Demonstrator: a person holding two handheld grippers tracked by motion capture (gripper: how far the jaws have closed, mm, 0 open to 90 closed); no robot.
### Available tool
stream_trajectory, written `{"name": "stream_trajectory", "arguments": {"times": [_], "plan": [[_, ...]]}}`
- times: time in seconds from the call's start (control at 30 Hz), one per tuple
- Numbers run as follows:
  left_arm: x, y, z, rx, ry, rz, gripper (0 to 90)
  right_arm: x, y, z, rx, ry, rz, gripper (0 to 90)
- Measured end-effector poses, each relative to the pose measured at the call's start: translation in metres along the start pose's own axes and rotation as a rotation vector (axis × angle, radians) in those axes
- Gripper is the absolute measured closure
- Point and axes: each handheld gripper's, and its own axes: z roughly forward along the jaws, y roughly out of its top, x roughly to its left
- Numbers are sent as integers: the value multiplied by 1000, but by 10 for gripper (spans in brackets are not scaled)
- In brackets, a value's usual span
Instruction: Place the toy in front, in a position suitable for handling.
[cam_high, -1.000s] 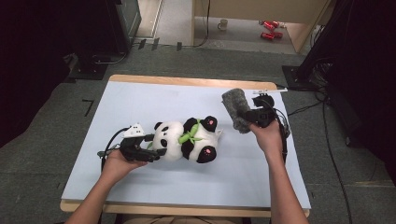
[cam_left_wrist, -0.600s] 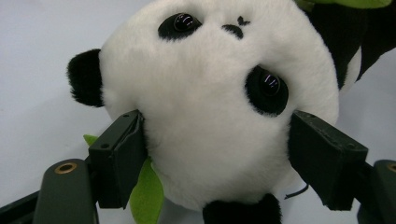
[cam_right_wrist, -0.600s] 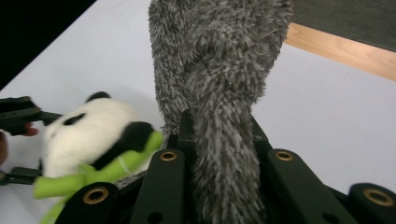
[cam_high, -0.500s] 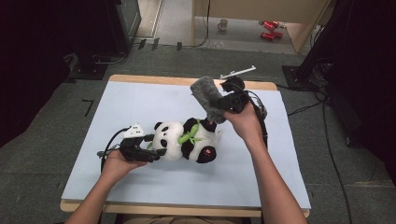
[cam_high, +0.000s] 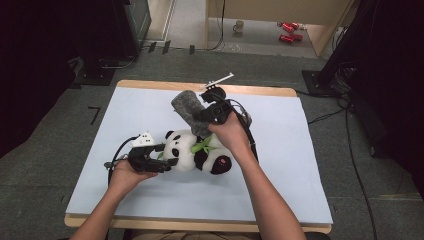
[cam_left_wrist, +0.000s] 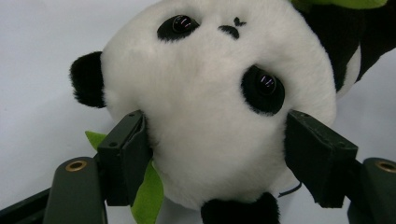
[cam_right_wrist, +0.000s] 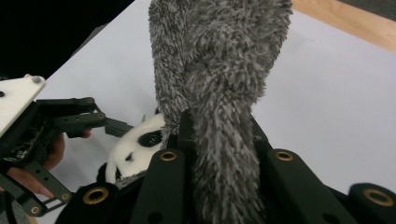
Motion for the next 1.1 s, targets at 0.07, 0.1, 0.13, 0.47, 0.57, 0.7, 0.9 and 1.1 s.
{"name": "stream_trajectory", "arguments": {"times": [0.07, 0.1, 0.13, 0.47, 0.57, 0.7, 0.9, 1.1], "plan": [[0, 1, 0, 0, -3, -3, 295, 5, 2, 5, 10, 10, -9, 763], [0, 1, 0, 1, -4, -7, 304, 9, 3, 10, 13, 19, -18, 763], [0, 1, -1, 1, -6, -10, 312, 12, 4, 13, 18, 29, -17, 763], [-3, 3, -2, 18, 14, -1, 432, 38, 6, 57, 110, 63, -48, 763], [-4, 3, -2, 31, 21, 7, 462, 41, 3, 72, 161, 47, -61, 764], [-2, 3, -2, 37, 16, -1, 475, 34, -1, 78, 176, 49, -48, 765], [-3, 3, -1, 36, 20, -4, 489, 17, -5, 72, 177, 21, -32, 767], [-3, 4, -2, 41, 20, -11, 496, -2, -11, 59, 190, -52, -21, 768]]}}
